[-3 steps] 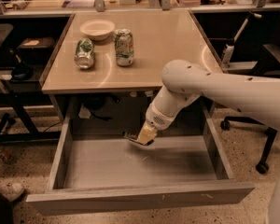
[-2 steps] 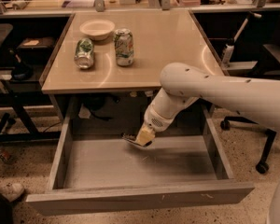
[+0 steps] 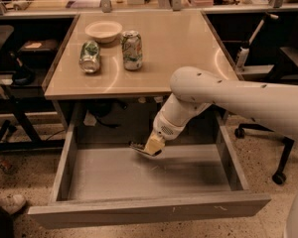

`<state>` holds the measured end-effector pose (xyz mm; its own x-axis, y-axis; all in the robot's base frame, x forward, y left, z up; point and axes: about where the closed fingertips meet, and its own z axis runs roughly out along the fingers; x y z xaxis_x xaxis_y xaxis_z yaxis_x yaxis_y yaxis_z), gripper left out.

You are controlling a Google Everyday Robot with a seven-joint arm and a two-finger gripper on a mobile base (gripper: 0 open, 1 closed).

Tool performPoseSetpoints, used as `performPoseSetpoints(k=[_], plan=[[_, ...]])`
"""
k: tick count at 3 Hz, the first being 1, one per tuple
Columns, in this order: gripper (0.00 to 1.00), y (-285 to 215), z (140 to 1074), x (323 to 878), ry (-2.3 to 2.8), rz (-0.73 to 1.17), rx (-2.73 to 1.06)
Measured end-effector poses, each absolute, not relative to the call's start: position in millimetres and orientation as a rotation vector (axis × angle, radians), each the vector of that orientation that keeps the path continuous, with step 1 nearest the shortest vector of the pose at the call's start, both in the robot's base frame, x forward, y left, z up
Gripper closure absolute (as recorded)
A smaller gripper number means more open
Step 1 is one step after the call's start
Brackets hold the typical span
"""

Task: Place rxbar chocolate into top drawer

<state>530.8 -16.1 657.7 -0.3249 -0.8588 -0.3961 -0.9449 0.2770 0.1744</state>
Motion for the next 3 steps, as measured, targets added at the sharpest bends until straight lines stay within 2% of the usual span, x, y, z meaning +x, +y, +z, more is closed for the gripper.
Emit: performPoseSetpoints(k=[2,3], plan=[[0.11,-16.0,657.7,530.7,2.322,0.561,-1.673],[0.0,-16.0,657.7,530.7,2.322,0.562,-1.673]])
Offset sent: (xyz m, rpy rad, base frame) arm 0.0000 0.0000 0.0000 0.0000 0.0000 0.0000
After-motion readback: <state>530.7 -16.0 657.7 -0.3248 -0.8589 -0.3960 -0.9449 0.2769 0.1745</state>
